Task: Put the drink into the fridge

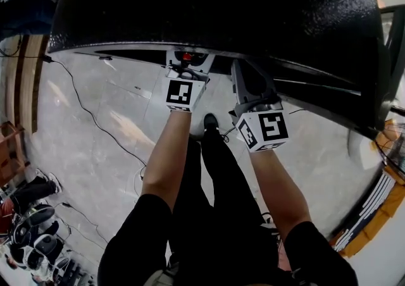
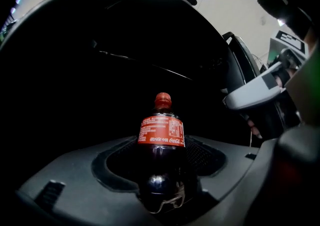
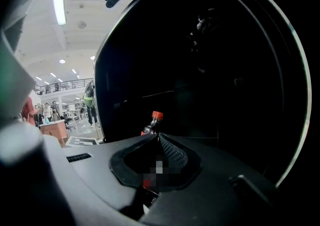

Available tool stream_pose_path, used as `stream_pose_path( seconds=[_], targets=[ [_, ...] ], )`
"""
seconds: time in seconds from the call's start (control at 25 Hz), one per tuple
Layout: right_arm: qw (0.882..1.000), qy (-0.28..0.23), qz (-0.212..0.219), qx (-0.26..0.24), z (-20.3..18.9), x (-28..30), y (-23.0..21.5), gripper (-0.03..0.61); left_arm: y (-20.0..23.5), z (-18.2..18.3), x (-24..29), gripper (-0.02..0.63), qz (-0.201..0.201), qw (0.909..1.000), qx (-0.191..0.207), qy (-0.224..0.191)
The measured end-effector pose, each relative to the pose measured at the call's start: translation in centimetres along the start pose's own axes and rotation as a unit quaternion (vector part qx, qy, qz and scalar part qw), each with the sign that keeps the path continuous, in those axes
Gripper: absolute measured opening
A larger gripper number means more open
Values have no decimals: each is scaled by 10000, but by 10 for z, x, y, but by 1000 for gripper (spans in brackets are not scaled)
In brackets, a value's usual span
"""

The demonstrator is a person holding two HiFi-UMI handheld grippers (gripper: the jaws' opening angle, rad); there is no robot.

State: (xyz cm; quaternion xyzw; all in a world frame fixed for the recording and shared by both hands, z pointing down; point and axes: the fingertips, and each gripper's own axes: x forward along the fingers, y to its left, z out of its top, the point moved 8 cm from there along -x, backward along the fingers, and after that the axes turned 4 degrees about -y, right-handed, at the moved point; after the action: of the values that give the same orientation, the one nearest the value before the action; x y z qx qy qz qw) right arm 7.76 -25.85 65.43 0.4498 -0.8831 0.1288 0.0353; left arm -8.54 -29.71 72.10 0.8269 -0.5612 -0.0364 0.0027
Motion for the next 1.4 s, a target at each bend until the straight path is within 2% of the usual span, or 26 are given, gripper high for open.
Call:
stream_pose_path(
  seconds=[0.2,0.44,0.56,0.72,0.88,1.12,1.4],
  targets=[
    [10000,42,-6,12,-5,-3,-3,21,-6,-4,-1,310,-87,9995,14,287],
    [10000,-15,53,32,0,2,-3,21,0,-6,-16,310,204,9993,109,302],
    [10000,8,58,76,-1,5,1,21,3,-10,-22,310,248,9996,24,125],
    [9999,60,104,74,-5,7,8,21,4,-10,-29,310,288,9986,-140,419],
    [9998,78,101,117,-7,5,8,21,7,-12,-31,307,379,9988,-238,198],
    [9998,55,8,198,-4,2,9,21,10,-8,-18,305,311,9970,-376,597],
    [9998,5,-27,189,1,1,10,21,15,-7,9,304,312,9903,-455,1276]
  ],
)
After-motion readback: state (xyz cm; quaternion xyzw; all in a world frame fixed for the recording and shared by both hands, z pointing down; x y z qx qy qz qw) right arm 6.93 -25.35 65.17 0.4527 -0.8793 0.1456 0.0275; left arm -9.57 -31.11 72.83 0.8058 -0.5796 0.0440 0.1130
